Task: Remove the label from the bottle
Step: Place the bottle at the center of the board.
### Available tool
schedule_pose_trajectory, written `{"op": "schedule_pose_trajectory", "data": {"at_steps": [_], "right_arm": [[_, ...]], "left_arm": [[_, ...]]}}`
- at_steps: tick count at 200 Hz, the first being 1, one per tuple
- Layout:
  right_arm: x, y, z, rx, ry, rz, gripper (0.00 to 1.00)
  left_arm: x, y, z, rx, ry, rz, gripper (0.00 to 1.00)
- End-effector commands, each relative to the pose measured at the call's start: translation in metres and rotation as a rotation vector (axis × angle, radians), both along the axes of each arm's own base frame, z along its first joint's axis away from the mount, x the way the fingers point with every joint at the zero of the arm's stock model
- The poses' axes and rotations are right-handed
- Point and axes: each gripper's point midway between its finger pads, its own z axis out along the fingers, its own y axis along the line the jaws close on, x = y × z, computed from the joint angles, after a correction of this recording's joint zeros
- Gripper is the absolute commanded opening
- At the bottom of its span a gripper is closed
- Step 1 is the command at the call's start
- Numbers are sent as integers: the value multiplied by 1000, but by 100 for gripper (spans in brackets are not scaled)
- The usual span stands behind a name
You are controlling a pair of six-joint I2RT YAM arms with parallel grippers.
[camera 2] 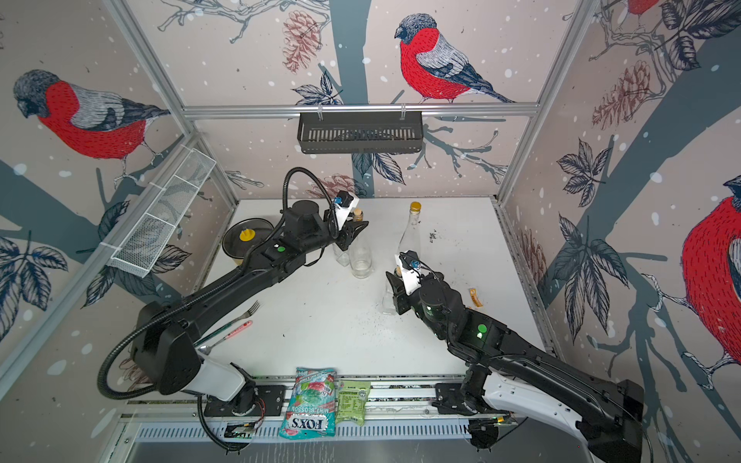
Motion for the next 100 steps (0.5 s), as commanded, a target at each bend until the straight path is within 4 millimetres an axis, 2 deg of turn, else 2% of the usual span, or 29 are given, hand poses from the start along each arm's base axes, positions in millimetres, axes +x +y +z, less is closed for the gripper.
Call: {"op": "schedule_pose_trajectory", "data": {"at_steps": [1,45,100], "right_arm": [[-12,11,10,34,-38,98,30],[-21,18,6,15,-46,157,30],[-24,21,5,19,-64,187,30]], "left_arm": [[13,-12,39,-72,-151,-17,9],[38,-27,28,-37,-141,-5,10],[51,-30,15,-19,-133,16,16]]}}
